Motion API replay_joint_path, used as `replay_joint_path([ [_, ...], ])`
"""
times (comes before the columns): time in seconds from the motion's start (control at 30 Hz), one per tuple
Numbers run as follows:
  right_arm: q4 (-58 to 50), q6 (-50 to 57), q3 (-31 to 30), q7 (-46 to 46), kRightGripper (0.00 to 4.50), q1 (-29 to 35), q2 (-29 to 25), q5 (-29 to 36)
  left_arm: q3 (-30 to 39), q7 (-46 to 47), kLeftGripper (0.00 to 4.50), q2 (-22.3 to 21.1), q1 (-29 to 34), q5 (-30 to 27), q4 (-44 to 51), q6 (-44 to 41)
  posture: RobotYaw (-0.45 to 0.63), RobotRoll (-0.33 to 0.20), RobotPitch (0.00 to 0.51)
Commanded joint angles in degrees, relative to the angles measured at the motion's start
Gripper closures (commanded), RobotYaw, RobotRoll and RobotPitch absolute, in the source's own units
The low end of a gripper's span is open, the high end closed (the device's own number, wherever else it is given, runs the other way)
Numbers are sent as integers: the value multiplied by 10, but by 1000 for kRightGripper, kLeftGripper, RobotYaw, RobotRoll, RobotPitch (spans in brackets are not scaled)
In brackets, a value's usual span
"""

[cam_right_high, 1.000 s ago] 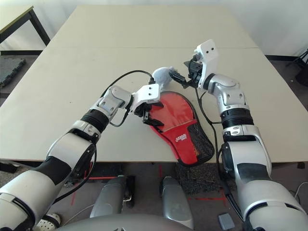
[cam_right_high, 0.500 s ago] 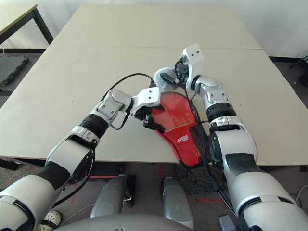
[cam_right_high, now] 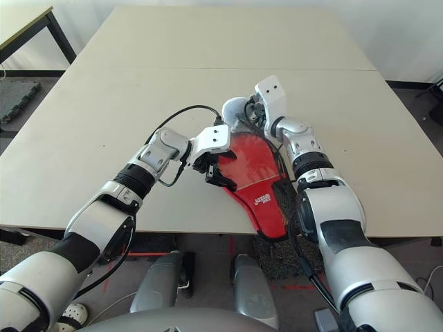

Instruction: Store the ping-pong paddle in its case and zip it.

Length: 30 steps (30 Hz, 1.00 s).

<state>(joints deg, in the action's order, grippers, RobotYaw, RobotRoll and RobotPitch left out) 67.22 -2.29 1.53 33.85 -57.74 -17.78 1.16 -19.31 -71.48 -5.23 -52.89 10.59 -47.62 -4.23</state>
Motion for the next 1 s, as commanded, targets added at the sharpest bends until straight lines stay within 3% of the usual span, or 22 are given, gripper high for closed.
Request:
replay_joint_path([
  [0.03, 15, 1, 9, -5, 4033, -6, 2, 2, -34, -2, 0, -1, 24, 19, -31, -10, 63, 0, 128],
  [0.07, 16, 1, 10, -6, 4444, -6, 2, 1, -34, -2, 0, -1, 24, 19, -31, -10, 63, 0, 128],
  [0.4, 17, 3, 20, -4, 4444, -10, 5, 3, -33, 0, 0, -2, 24, 18, -33, -9, 67, 0, 125],
  [0.57, -21, 17, 26, 43, 4444, -4, -9, 19, -33, 2, 0, -1, 23, 17, -33, -10, 67, 0, 126],
  [0.67, -75, 54, 31, 87, 3864, 14, -20, 42, -33, 1, 0, -2, 24, 17, -32, -10, 67, 0, 125],
  [0.87, -193, 126, 50, 69, 1536, 57, -29, 72, -34, 1, 0, -1, 24, 15, -31, -12, 59, 0, 128],
  [1.0, -251, 178, 88, 9, 15, 75, -7, 111, -35, 0, 0, 1, 23, 14, -32, -11, 48, 0, 130],
])
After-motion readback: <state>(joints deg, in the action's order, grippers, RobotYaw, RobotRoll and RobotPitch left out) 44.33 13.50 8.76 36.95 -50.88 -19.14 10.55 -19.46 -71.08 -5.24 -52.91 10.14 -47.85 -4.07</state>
